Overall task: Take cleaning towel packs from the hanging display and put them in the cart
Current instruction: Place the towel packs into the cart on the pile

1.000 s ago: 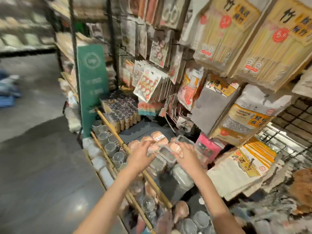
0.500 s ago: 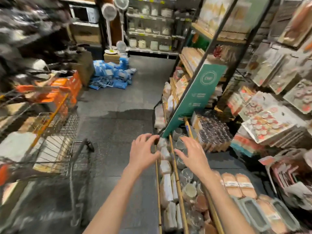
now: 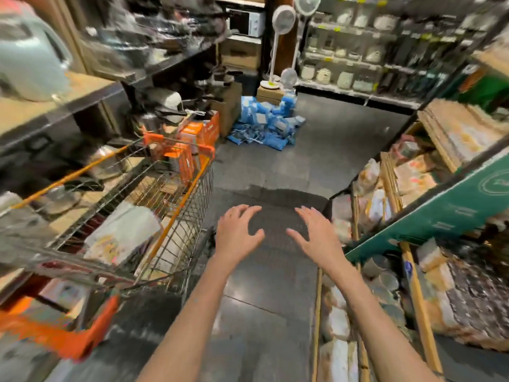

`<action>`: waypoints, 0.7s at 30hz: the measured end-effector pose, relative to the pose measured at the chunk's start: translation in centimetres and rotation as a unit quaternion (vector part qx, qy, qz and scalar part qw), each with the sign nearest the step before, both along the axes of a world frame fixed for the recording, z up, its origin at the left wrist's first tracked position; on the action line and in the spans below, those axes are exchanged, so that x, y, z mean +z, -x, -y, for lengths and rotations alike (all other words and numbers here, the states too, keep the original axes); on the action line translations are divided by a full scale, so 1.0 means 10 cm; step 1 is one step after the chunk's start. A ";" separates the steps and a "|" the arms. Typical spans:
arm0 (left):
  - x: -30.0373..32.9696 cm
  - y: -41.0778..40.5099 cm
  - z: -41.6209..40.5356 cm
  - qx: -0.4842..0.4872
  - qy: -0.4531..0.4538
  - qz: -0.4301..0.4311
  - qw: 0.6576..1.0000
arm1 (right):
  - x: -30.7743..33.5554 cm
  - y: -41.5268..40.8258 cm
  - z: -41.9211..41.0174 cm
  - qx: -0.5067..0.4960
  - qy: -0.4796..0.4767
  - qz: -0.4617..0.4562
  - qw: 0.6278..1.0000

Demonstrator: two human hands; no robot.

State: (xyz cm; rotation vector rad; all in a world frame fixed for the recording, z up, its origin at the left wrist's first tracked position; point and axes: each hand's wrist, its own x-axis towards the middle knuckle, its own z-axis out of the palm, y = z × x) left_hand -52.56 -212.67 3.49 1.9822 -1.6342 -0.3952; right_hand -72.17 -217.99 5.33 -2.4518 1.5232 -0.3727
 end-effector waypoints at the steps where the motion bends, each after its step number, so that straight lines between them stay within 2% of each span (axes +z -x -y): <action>1: -0.04 -0.14 0.05 0.008 -0.004 0.002 1.000 | -0.03 -0.14 0.08 0.013 -0.006 0.002 1.000; 12: -0.37 -1.11 0.75 0.145 -0.046 -0.026 0.988 | -0.40 -1.38 1.25 0.167 -0.052 -0.022 0.984; 21: -0.49 -1.64 1.44 0.334 -0.061 -0.100 0.935 | -0.46 -2.58 2.48 0.373 -0.078 -0.042 0.924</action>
